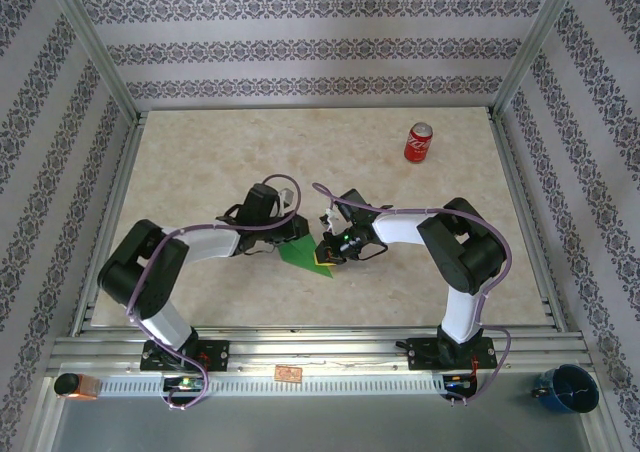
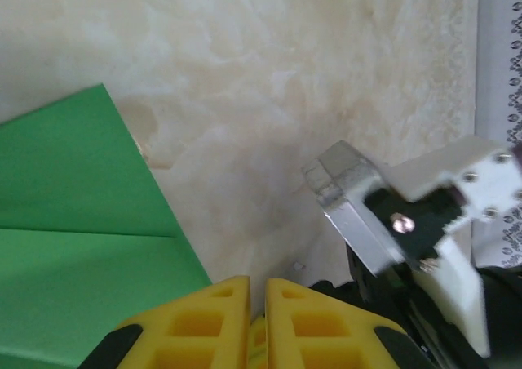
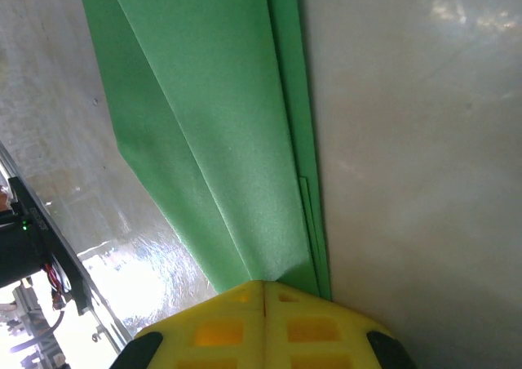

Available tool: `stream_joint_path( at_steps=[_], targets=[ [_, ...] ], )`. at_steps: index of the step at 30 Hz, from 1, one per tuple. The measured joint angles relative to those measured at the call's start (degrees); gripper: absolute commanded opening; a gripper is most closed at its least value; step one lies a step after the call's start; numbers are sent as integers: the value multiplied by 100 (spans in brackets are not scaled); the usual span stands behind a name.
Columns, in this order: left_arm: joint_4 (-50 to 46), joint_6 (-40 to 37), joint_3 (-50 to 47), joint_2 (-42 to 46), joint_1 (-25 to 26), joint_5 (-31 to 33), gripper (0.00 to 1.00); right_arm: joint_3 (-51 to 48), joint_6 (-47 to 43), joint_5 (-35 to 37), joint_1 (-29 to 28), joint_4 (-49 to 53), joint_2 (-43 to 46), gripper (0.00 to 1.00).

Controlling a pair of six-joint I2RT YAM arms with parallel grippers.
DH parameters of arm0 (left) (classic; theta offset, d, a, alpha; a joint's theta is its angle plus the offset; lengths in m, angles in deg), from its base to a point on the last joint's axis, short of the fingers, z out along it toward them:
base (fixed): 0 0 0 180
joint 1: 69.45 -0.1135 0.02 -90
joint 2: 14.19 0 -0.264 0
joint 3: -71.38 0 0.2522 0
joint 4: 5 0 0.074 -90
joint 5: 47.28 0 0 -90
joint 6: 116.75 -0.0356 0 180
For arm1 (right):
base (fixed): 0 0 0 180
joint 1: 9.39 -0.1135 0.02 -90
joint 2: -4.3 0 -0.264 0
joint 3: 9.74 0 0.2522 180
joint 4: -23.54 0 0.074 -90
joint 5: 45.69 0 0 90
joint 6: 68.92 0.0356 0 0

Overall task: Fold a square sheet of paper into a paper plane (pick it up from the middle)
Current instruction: Fourth fold the wing at the center of the table.

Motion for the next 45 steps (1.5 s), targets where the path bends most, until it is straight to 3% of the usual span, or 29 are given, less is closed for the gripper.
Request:
stream_joint_path(
  at_steps=[14,21,31,45],
  targets=[
    [94,184,-129,-350,66,599,10,37,162,116,0,201,87,6],
    [175,153,-203,-428,66,726,10,-17,358,278,74,173,678,15],
    [181,146,-205,-426,66,737,10,-857,1165,431,186,-219,1311,24],
    [195,481,-210,-426,66,739,10,-1834,2166,476,184,-706,1897,28]
  ],
)
